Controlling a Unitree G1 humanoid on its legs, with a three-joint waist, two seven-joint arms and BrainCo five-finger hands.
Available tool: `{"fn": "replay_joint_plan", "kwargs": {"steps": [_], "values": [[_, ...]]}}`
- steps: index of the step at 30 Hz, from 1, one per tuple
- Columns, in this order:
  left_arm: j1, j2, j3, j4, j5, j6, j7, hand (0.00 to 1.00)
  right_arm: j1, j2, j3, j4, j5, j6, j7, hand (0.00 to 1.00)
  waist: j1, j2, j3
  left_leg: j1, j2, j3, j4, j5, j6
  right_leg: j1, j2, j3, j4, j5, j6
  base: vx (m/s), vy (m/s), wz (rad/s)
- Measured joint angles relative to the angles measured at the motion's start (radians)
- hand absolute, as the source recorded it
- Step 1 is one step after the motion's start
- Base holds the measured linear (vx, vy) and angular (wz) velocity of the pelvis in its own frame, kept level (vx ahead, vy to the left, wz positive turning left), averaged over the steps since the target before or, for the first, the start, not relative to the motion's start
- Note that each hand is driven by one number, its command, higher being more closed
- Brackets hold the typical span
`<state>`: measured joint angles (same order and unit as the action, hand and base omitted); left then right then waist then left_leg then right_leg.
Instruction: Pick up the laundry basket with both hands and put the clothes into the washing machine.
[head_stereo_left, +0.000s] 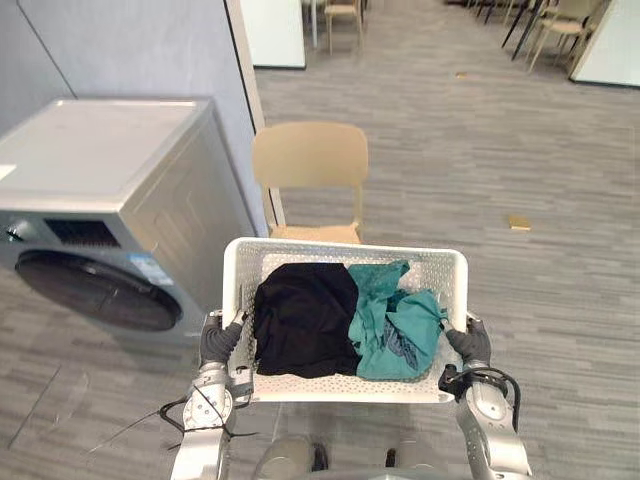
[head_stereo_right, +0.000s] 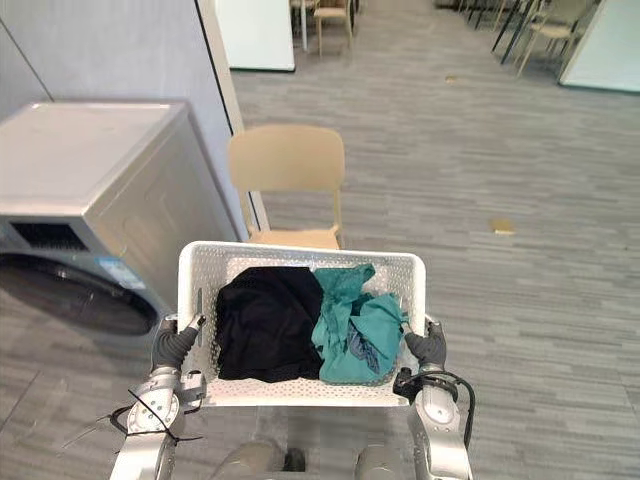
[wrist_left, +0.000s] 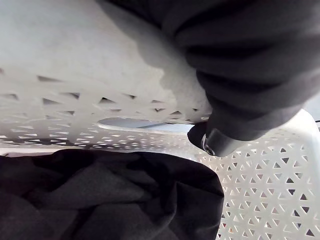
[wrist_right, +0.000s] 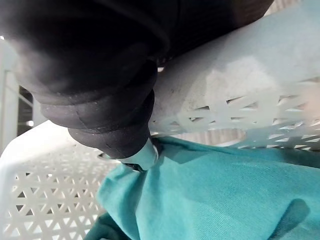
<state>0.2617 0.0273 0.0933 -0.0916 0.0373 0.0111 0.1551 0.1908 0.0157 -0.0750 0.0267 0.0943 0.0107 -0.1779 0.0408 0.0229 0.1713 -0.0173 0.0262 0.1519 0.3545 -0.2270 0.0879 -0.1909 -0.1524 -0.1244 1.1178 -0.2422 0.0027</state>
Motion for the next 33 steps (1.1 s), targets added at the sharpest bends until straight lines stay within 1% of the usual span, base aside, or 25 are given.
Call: {"fn": "replay_joint_plan", "kwargs": {"steps": [3, 4, 5, 6, 7, 8, 10, 11, 12, 13, 14, 16, 17, 18, 19, 20, 21, 22, 23, 24, 26, 28, 29, 30, 33], "values": [[0.012, 0.010, 0.010, -0.019, -0.001, 0.000, 0.000, 1.00, 0.001, 0.011, 0.006, 0.000, 0.001, -0.003, 0.008, 1.00, 0.001, -0.008, 0.004, 0.059, 0.017, -0.005, -0.023, -0.047, -0.014, -0.058, 0.017, -0.073, -0.267, -0.003, 0.006, 0.30, -0.026, -0.06], [0.019, 0.010, 0.011, -0.019, -0.002, 0.000, 0.000, 1.00, 0.005, 0.012, 0.010, 0.000, 0.002, -0.003, 0.008, 1.00, 0.000, -0.007, 0.004, 0.077, 0.033, -0.005, -0.023, -0.062, -0.025, -0.055, 0.046, -0.095, -0.435, 0.004, 0.011, 0.38, -0.092, 0.05], [0.024, 0.011, 0.014, -0.020, -0.004, -0.001, 0.000, 1.00, 0.005, 0.011, 0.018, 0.000, 0.002, -0.003, 0.008, 1.00, 0.001, -0.014, 0.001, 0.085, 0.041, -0.005, -0.021, -0.075, -0.054, -0.044, 0.075, -0.099, -0.605, 0.035, 0.016, 0.38, -0.099, 0.10], [0.026, 0.012, 0.016, -0.020, -0.004, -0.001, 0.000, 1.00, 0.010, 0.011, 0.021, 0.000, 0.003, -0.003, 0.008, 1.00, -0.001, -0.023, -0.004, 0.090, 0.039, -0.011, -0.016, -0.088, -0.067, -0.037, 0.084, -0.096, -0.682, 0.071, 0.009, 0.43, -0.141, 0.26], [0.028, 0.013, 0.014, -0.018, 0.000, 0.000, 0.000, 1.00, 0.019, 0.012, 0.032, 0.001, 0.010, -0.003, 0.007, 1.00, -0.003, -0.037, -0.011, 0.102, 0.036, -0.035, 0.007, -0.123, -0.086, -0.017, 0.085, -0.088, -0.735, 0.175, -0.016, 0.32, -0.143, 0.46], [0.033, 0.002, 0.005, -0.015, 0.004, 0.002, 0.000, 1.00, 0.026, 0.001, 0.031, 0.001, 0.011, -0.003, 0.004, 1.00, -0.005, -0.016, -0.013, 0.110, 0.061, -0.063, 0.025, -0.141, -0.102, 0.003, 0.101, -0.111, -0.722, 0.170, -0.028, 0.44, -0.179, 0.66], [0.037, -0.014, 0.008, -0.020, 0.013, 0.001, 0.000, 1.00, 0.044, -0.012, 0.037, -0.024, 0.016, -0.004, 0.004, 1.00, -0.006, -0.001, -0.009, 0.046, 0.090, -0.111, 0.201, -0.136, -0.108, 0.033, 0.110, -0.159, -0.713, 0.113, -0.040, 0.36, -0.177, 0.56], [0.039, -0.030, 0.009, -0.024, 0.014, 0.001, 0.000, 1.00, 0.052, -0.029, 0.041, -0.049, 0.021, -0.003, 0.004, 1.00, 0.006, 0.014, 0.003, -0.045, 0.118, -0.134, 0.427, -0.093, -0.112, 0.059, 0.125, -0.171, -0.703, 0.087, -0.060, 0.35, -0.179, 0.19], [0.049, -0.042, 0.013, -0.027, 0.013, 0.001, 0.000, 1.00, 0.053, -0.036, 0.046, -0.056, 0.021, -0.002, 0.003, 1.00, 0.032, 0.019, 0.006, -0.125, 0.157, -0.137, 0.591, -0.096, -0.112, 0.091, 0.139, -0.170, -0.697, 0.065, -0.076, 0.41, -0.160, 0.00], [0.049, -0.042, 0.014, -0.027, 0.013, 0.001, 0.001, 1.00, 0.053, -0.035, 0.046, -0.055, 0.021, -0.002, 0.003, 1.00, 0.039, 0.014, 0.008, -0.143, 0.173, -0.143, 0.629, -0.097, -0.112, 0.108, 0.140, -0.170, -0.698, 0.060, -0.083, 0.39, -0.103, -0.12], [0.049, -0.038, 0.013, -0.027, 0.012, -0.002, 0.001, 1.00, 0.052, -0.035, 0.044, -0.056, 0.021, -0.002, 0.003, 1.00, 0.044, -0.001, 0.008, -0.172, 0.193, -0.155, 0.619, -0.099, -0.115, 0.138, 0.133, -0.172, -0.713, 0.059, -0.084, 0.37, -0.081, -0.05], [0.048, -0.039, 0.004, -0.027, 0.011, -0.016, 0.001, 1.00, 0.047, -0.035, 0.033, -0.057, 0.023, -0.002, 0.004, 1.00, 0.046, -0.016, 0.010, -0.182, 0.220, -0.149, 0.473, -0.099, -0.115, 0.179, 0.112, -0.171, -0.754, 0.059, -0.084, 0.27, -0.017, 0.00], [0.048, -0.041, -0.004, -0.027, 0.011, -0.019, 0.001, 1.00, 0.045, -0.037, 0.019, -0.057, 0.024, -0.003, 0.004, 1.00, 0.036, -0.019, 0.009, -0.181, 0.221, -0.151, 0.312, -0.093, -0.124, 0.195, 0.095, -0.171, -0.775, 0.059, -0.080, 0.17, 0.056, 0.06], [0.047, -0.041, -0.006, -0.027, 0.011, -0.021, 0.001, 1.00, 0.043, -0.040, 0.011, -0.057, 0.028, -0.003, 0.006, 1.00, 0.028, -0.018, 0.009, -0.179, 0.218, -0.154, 0.232, -0.085, -0.133, 0.196, 0.089, -0.172, -0.781, 0.061, -0.078, 0.19, 0.125, 0.10], [0.041, -0.046, -0.014, -0.027, 0.011, -0.020, 0.000, 1.00, 0.043, -0.049, -0.003, -0.056, 0.034, -0.004, 0.006, 1.00, 0.021, -0.009, 0.004, -0.175, 0.216, -0.163, 0.091, -0.053, -0.167, 0.196, 0.076, -0.172, -0.794, 0.062, -0.057, 0.17, 0.186, 0.01], [0.039, -0.048, -0.027, -0.026, 0.011, -0.019, 0.000, 1.00, 0.042, -0.053, -0.015, -0.051, 0.037, -0.005, 0.006, 1.00, 0.021, 0.012, -0.007, -0.172, 0.219, -0.165, -0.004, 0.014, -0.168, 0.195, 0.079, -0.163, -0.809, 0.065, -0.022, 0.17, 0.220, -0.11], [0.039, -0.051, -0.030, -0.022, 0.011, -0.019, 0.000, 1.00, 0.042, -0.055, -0.018, -0.050, 0.037, -0.004, 0.007, 1.00, 0.023, 0.023, -0.011, -0.166, 0.223, -0.165, -0.030, 0.056, -0.170, 0.196, 0.084, -0.156, -0.817, 0.065, -0.010, 0.17, 0.294, -0.33], [0.038, -0.053, -0.031, -0.012, 0.011, -0.018, 0.000, 1.00, 0.044, -0.053, -0.020, -0.042, 0.035, -0.004, 0.007, 1.00, 0.026, 0.035, -0.016, -0.151, 0.218, -0.171, -0.057, 0.165, -0.218, 0.204, 0.086, -0.135, -0.826, 0.064, 0.022, 0.17, 0.322, -0.36], [0.032, -0.029, -0.031, -0.003, 0.012, -0.018, 0.000, 1.00, 0.048, -0.030, -0.022, -0.024, 0.032, -0.004, 0.006, 1.00, 0.027, 0.001, -0.022, -0.143, 0.192, -0.151, -0.068, 0.171, -0.231, 0.206, 0.058, -0.116, -0.839, 0.075, 0.047, 0.17, 0.312, -0.27], [0.028, -0.014, -0.031, -0.002, 0.011, -0.018, 0.000, 1.00, 0.052, -0.018, -0.024, -0.023, 0.031, -0.004, 0.006, 1.00, 0.026, -0.015, -0.027, -0.144, 0.175, -0.146, -0.079, 0.175, -0.222, 0.203, 0.041, -0.112, -0.854, 0.082, 0.059, 0.15, 0.261, -0.13], [-0.007, 0.015, -0.021, 0.013, 0.011, -0.018, 0.001, 1.00, 0.038, 0.010, -0.027, -0.013, 0.030, -0.004, 0.006, 1.00, 0.026, -0.055, -0.023, -0.146, 0.122, -0.105, -0.111, 0.190, -0.196, 0.191, -0.005, -0.082, -0.910, 0.122, 0.105, 0.12, 0.256, -0.16], [-0.027, 0.017, -0.013, 0.014, 0.011, -0.019, 0.005, 1.00, 0.005, 0.008, -0.028, 0.001, 0.029, -0.004, 0.006, 1.00, 0.028, -0.059, -0.011, -0.159, 0.102, -0.074, -0.110, 0.187, -0.187, 0.170, -0.027, -0.058, -0.933, 0.144, 0.122, 0.03, 0.229, -0.29], [-0.053, 0.021, -0.009, 0.016, 0.011, -0.019, 0.020, 1.00, -0.031, 0.006, -0.028, 0.012, 0.029, -0.004, 0.004, 1.00, 0.027, -0.050, 0.002, -0.186, 0.093, -0.060, -0.105, 0.187, -0.179, 0.147, -0.035, -0.042, -0.943, 0.163, 0.126, -0.08, 0.221, -0.37], [-0.105, 0.035, -0.004, 0.019, 0.012, -0.019, 0.033, 1.00, -0.094, 0.005, -0.037, 0.031, 0.030, -0.009, 0.000, 1.00, 0.025, -0.040, 0.042, -0.229, 0.093, -0.048, -0.088, 0.183, -0.172, 0.105, -0.037, -0.027, -0.948, 0.183, 0.126, -0.12, 0.198, -0.31], [-0.233, 0.056, -0.001, 0.066, 0.012, -0.021, 0.064, 1.00, -0.212, -0.009, -0.053, 0.057, 0.030, -0.009, -0.032, 1.00, 0.025, -0.033, 0.123, -0.314, 0.096, -0.039, -0.069, 0.190, -0.160, 0.021, -0.033, -0.011, -0.945, 0.207, 0.129, -0.14, 0.098, -0.14]]}}
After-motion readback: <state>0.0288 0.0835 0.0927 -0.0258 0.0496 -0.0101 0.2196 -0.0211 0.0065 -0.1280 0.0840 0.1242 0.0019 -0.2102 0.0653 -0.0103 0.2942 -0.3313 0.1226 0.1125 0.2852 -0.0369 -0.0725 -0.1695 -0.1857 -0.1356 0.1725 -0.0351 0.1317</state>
